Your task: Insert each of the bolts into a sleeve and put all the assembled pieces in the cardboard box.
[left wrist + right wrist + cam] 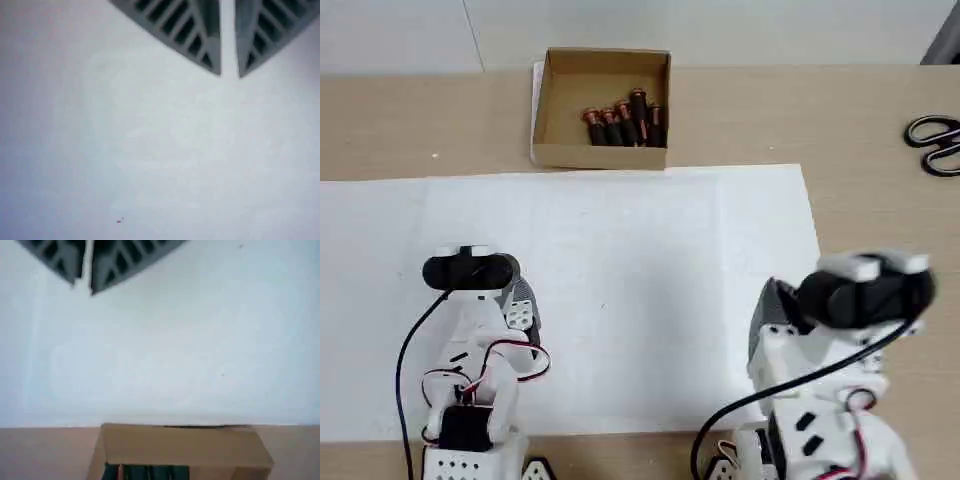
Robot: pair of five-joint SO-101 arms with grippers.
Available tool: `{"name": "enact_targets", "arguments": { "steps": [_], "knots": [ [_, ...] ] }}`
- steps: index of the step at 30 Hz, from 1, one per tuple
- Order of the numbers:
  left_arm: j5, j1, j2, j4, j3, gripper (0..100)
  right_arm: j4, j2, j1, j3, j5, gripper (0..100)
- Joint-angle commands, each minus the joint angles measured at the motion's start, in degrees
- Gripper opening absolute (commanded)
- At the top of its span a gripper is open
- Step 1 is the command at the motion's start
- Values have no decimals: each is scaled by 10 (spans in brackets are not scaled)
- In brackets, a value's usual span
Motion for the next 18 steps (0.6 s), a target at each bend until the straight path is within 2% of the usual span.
{"name": "enact_targets", "arguments": {
  "steps": [1,11,18],
  "knots": [
    [5,2,-8,3,-2,7,-23,-87,4,98,19,4],
    [5,2,-8,3,-2,7,-36,-111,3,244,44,4],
    [5,2,-8,3,-2,7,-113,-111,1,337,44,4]
  ]
}}
